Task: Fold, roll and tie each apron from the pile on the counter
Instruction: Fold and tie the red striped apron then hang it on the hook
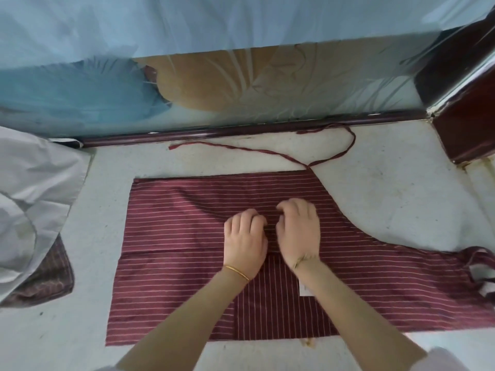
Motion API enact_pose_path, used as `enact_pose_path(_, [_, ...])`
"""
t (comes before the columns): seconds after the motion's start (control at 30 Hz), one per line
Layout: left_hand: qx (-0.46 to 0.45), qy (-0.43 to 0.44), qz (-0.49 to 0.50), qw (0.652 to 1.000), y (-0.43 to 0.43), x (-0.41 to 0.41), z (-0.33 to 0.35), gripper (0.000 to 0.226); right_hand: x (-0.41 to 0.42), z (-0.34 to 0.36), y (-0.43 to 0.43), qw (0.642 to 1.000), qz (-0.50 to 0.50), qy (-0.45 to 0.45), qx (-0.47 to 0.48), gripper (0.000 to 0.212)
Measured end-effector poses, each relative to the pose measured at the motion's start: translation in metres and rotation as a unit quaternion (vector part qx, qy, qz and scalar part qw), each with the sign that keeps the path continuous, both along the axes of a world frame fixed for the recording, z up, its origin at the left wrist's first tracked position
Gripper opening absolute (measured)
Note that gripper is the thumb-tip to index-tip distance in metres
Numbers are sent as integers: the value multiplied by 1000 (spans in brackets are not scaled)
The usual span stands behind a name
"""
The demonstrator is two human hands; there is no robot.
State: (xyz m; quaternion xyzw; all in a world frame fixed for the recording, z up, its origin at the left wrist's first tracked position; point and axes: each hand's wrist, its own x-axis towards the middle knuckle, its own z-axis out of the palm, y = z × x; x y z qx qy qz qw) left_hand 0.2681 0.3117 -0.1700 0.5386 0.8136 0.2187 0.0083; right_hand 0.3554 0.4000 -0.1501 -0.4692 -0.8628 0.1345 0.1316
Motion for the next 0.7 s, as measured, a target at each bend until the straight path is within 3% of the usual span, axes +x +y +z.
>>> enact_pose_path(0.1, [-39,-13,10,999,-25,4,-16,27,7,-23,-40,998,45,-46,-11,31])
enact_pose_path(0.17, [-71,22,-26,997,-41,-3,-22,35,16,-33,-44,990,88,-108,-7,46])
enact_pose_path(0.27, [-151,73,-37,985,-59,-29,-23,50,23,-37,-39,983,110,-150,-3,54])
enact_pose_path(0.43, [-282,62,120,950,-87,-84,-22,62,28,-38,-37,975,111,-195,0,57])
enact_pose_path(0.6, [-271,46,196,941,-100,-97,-13,64,35,-33,-52,981,99,-164,14,54])
enact_pose_path(0.7, [-225,73,63,970,-102,-66,-15,56,44,-36,-65,976,119,-183,10,54])
